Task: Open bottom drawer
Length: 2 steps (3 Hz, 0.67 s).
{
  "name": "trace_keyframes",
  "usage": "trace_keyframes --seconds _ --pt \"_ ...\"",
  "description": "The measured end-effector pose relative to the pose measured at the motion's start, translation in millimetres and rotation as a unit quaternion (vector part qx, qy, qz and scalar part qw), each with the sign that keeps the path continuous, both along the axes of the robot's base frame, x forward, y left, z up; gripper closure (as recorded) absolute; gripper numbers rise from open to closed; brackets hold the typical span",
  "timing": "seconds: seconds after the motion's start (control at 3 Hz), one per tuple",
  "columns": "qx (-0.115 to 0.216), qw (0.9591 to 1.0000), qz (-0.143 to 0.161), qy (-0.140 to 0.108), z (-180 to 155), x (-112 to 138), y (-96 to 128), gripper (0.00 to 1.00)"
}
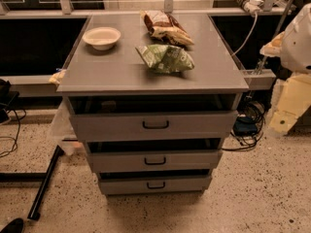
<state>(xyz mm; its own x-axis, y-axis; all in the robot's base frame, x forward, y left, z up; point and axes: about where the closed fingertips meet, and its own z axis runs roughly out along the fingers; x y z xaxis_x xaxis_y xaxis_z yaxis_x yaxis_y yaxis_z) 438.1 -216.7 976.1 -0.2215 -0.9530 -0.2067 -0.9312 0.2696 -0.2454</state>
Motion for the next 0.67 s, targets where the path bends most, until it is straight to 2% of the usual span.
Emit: trace_keyframes --seconds 0.33,0.67 --pt "0.000 1.0000 0.000 0.000 0.0 0.0 0.0 0.00" --pt "0.010 0.9999 0.000 -0.004 -6.3 -0.9 2.0 0.19"
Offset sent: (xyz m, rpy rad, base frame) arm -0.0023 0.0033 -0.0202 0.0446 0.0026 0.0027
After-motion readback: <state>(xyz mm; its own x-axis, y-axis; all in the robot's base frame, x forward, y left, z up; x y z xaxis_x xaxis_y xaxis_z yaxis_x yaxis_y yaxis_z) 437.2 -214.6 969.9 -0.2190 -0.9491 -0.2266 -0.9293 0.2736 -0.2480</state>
